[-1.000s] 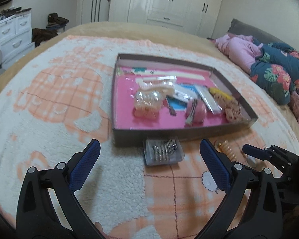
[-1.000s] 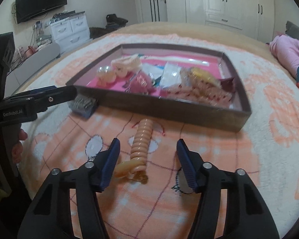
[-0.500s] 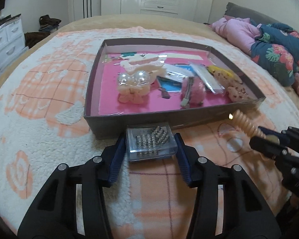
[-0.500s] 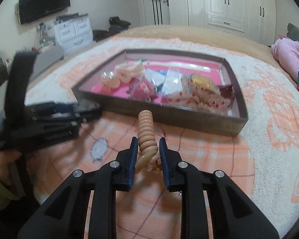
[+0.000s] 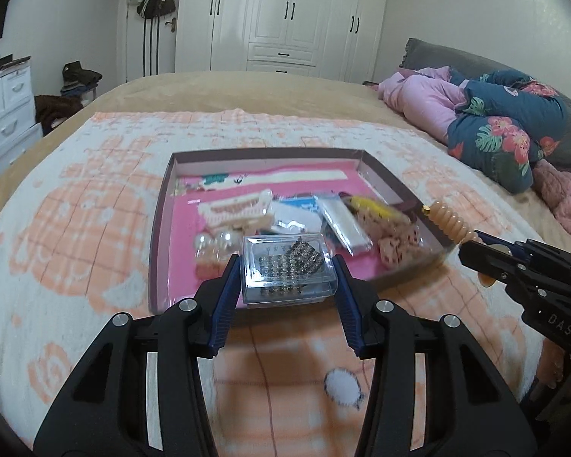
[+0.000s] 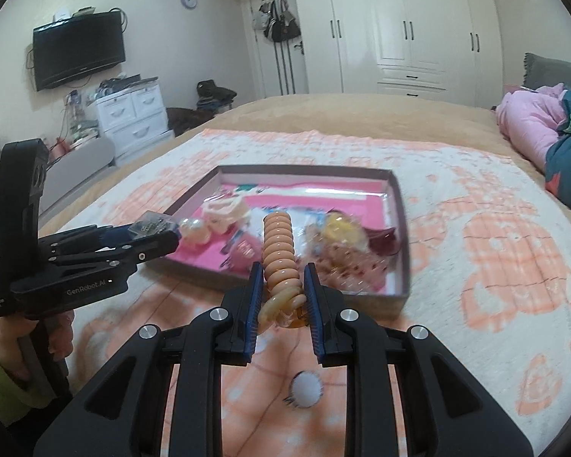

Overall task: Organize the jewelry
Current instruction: 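Carry the spiral hair tie and pin box into the box and open both tools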

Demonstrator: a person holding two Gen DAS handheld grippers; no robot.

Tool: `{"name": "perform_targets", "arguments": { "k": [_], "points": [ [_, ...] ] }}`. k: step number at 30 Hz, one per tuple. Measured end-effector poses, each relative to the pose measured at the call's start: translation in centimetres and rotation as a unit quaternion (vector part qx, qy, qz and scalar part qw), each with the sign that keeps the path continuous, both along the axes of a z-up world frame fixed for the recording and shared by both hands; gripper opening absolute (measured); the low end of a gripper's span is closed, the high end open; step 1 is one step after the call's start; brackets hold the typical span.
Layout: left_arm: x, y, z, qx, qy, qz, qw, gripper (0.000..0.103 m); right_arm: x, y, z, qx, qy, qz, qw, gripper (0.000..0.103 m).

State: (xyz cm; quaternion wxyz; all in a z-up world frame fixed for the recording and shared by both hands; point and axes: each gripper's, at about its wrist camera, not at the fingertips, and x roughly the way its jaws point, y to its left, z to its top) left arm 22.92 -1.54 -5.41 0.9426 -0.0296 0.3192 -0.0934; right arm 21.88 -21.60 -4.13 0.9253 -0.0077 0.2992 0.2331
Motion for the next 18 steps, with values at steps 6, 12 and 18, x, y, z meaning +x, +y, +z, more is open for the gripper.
{"name": "perform_targets", "arguments": {
  "k": [6, 12, 18],
  "points": [
    [2.2, -0.6, 0.6, 0.001, -0.006, 0.001, 1.0000, 0.039, 2.0, -1.0, 1.0, -0.004, -0.016, -0.024, 1.000, 0.021],
    [4.6, -0.8, -0.2, 0.000, 0.006, 0.009, 0.9999, 0.039, 4.4, -0.9, 0.8, -0.020, -0.021, -0.039, 0.999, 0.021],
    [5.7, -0.4, -1.6, 0.001, 0.023, 0.017, 0.9996, 0.039, 6.5, 0.2, -0.9, -0.037, -0.011, -0.033, 0.999, 0.021]
  ]
}}
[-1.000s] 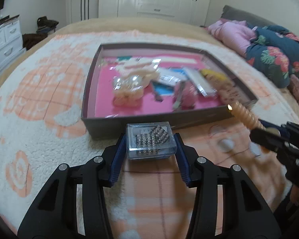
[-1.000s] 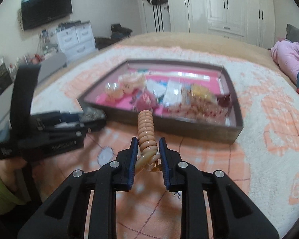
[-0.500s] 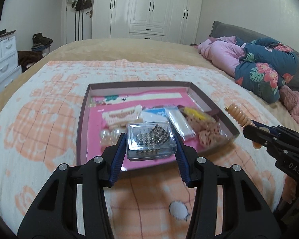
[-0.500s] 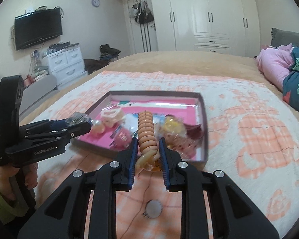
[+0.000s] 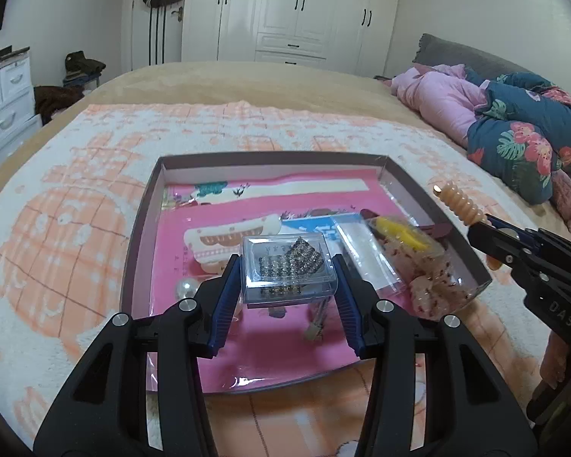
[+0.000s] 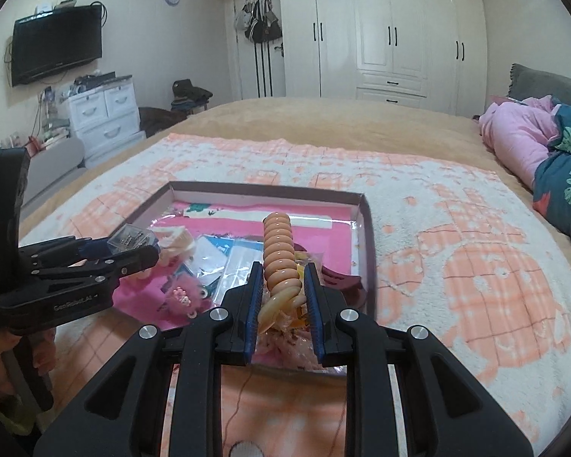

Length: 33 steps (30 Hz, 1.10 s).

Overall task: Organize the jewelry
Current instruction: 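Carry the spiral hair tie and pin box into the box and open both tools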

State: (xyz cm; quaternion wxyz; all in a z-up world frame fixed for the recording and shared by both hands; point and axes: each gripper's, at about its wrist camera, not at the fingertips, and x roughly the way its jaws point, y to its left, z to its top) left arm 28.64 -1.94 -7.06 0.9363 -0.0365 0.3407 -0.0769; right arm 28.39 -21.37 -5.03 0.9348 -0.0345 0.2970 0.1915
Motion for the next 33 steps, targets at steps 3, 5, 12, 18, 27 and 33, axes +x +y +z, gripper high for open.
{"name": "perform_targets", "arguments": {
  "k": [3, 5, 12, 18, 27, 33],
  "points": [
    [0.3, 0.2, -0.4, -0.002, 0.006, 0.002, 1.0000, 0.039, 0.7, 0.7, -0.8, 0.008, 0.015, 0.011, 1.000, 0.021],
    [0.4, 0.2, -0.6, -0.002, 0.006, 0.002, 1.0000, 0.039, 1.2, 1.3, -1.3, 0.009, 0.022, 0.018, 1.000, 0.021],
    [0.8, 0.2, -0.6, 0.001, 0.003, 0.000, 1.0000, 0.039, 2.1, 3.0, -2.3, 0.004, 0.034, 0.032, 0.999, 0.021],
    [2.0, 0.8, -0.3, -0.005, 0.002, 0.005, 1.0000, 0.039, 2.4, 3.6, -2.6, 0.006, 0.037, 0.042, 0.998, 0.021],
    [3.7, 0.6, -0.4, -0.006, 0.005, -0.003, 1.0000, 0.039, 3.2, 3.7, -3.0, 0.011, 0.050, 0.051, 0.997, 0.021],
    [3.9, 0.8, -0.8, -0.007, 0.011, -0.005, 0.9999, 0.039, 3.2, 3.8, -3.4, 0.009, 0.057, 0.056, 0.997, 0.022]
  ]
}}
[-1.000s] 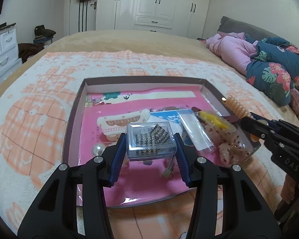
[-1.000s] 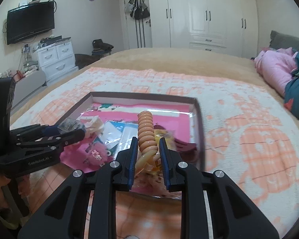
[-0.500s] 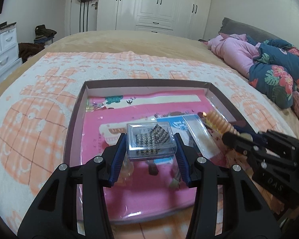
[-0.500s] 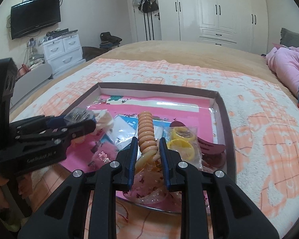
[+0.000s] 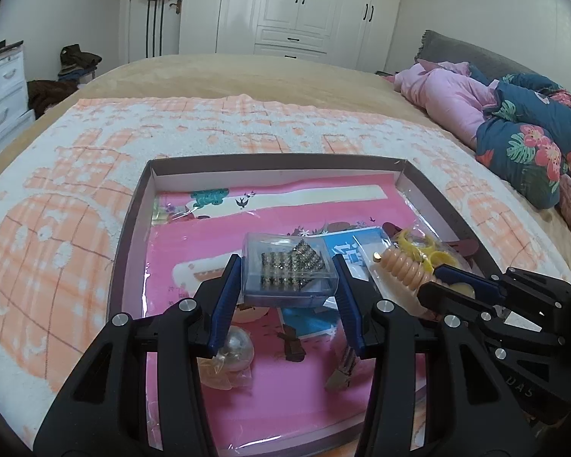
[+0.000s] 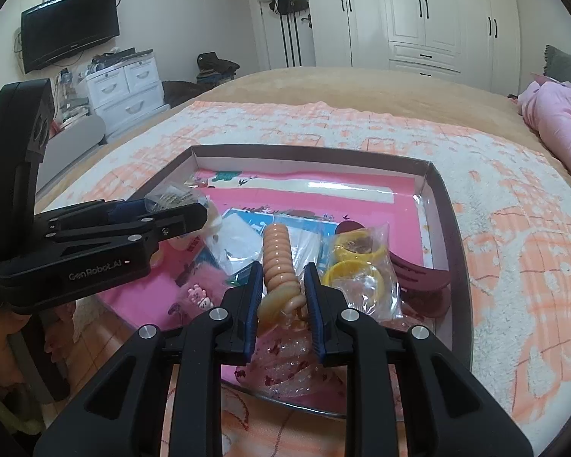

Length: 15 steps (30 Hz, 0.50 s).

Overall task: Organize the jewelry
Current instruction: 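Carry the spiral hair tie and pin box into the box and open both tools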

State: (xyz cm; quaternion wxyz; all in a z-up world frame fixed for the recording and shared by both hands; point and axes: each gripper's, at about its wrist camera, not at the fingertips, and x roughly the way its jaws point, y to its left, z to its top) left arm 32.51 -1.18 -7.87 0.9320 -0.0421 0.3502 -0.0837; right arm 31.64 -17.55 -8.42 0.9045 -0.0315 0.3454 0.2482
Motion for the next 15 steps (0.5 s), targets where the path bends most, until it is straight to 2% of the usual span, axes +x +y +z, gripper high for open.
{"name": "perform_targets", "arguments": {
  "k": [8, 12, 15],
  "points": [
    [-0.2, 0.1, -0.2, 0.001, 0.006, 0.003, 1.0000, 0.039, -0.8, -0.5, 0.4, 0.005, -0.006, -0.006, 1.000, 0.032],
    [-0.5, 0.2, 0.0, -0.001, 0.006, 0.005, 1.0000, 0.046, -1.2, -0.9, 0.7, 0.008, -0.008, -0.010, 1.000, 0.036],
    [-0.8, 0.4, 0.1, -0.002, 0.004, 0.007, 1.0000, 0.046, -1.6, -1.3, 0.9, 0.006, -0.013, -0.016, 1.000, 0.038]
  ]
}}
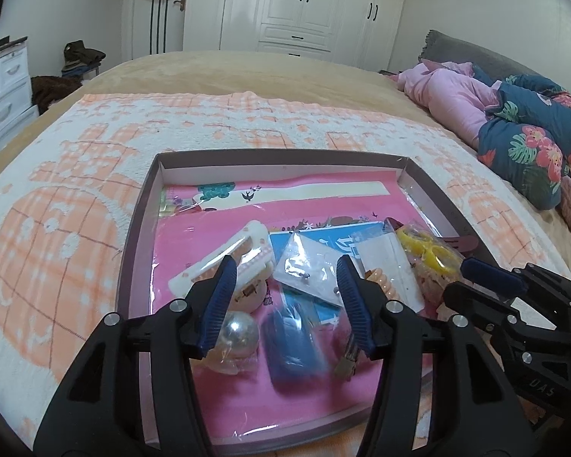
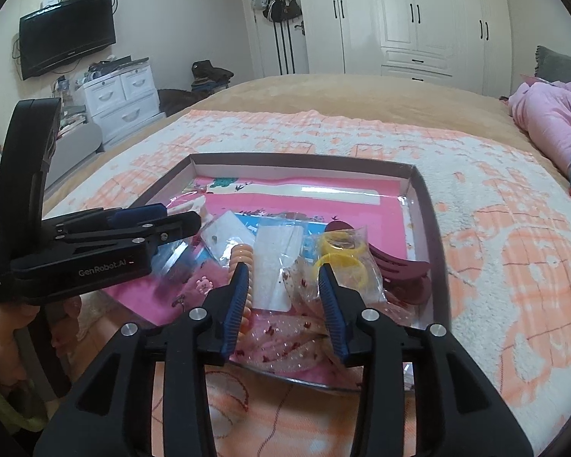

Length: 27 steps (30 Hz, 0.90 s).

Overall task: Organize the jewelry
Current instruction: 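Carry the spiral hair tie and pin box into the box and open both tools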

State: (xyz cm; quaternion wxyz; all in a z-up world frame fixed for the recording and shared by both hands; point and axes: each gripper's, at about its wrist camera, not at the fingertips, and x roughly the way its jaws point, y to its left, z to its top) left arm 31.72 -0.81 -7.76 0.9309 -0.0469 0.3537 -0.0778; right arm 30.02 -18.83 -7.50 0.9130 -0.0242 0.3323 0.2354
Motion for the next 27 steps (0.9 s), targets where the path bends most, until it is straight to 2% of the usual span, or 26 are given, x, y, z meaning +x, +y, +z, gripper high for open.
{"name": "perform_targets", "arguments": {
  "k": [11, 17, 24, 27],
  "points": [
    [-2.4, 0.3, 1.1, -0.006, -0.009, 0.001, 0.9999, 0.048, -2.1, -0.8, 0.9, -0.006, -0.018, -0.011, 1.000, 0.041],
    [-4.4, 0.7, 1.9, -0.006, -0.016, 0.005, 0.9998, 0.052, -3.3, -1.0, 1.6, -0.002, -0.025, -0.012, 1.000, 0.047],
    [-6.4, 0.7, 2.3, 0.001, -0.023, 0.004, 0.9997, 0.058, -5.3, -1.4, 2.2, -0.005, -0.036, -0.015, 0.999, 0.057],
    [-7.1, 0.6, 2.5, 0.005, -0.028, 0.004, 0.9996, 0.062, -6.1, -1.6, 2.3, -0.003, -0.040, -0.019, 0.999, 0.067]
  ]
}}
